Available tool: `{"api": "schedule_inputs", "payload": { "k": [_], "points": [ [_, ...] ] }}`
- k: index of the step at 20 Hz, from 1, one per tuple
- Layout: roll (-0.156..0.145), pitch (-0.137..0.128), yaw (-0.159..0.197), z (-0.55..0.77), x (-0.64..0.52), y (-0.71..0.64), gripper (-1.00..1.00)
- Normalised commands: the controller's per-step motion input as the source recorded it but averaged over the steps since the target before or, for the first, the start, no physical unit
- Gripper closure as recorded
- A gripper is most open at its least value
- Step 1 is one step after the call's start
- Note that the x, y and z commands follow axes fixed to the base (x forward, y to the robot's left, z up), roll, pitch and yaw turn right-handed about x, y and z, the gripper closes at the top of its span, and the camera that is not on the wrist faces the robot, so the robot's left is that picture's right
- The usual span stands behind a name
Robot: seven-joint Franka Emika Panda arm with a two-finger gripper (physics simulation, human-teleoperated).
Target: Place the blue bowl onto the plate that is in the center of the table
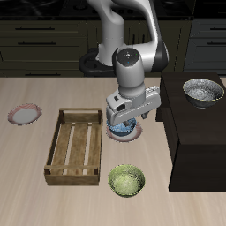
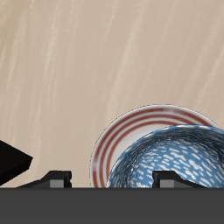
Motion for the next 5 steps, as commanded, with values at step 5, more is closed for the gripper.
{"api": "schedule_inputs", "payload": {
  "k": [5],
  "points": [
    [0.007,-0.088,-0.007,0.49,-0.09,0.02,-1.0]
  ]
}}
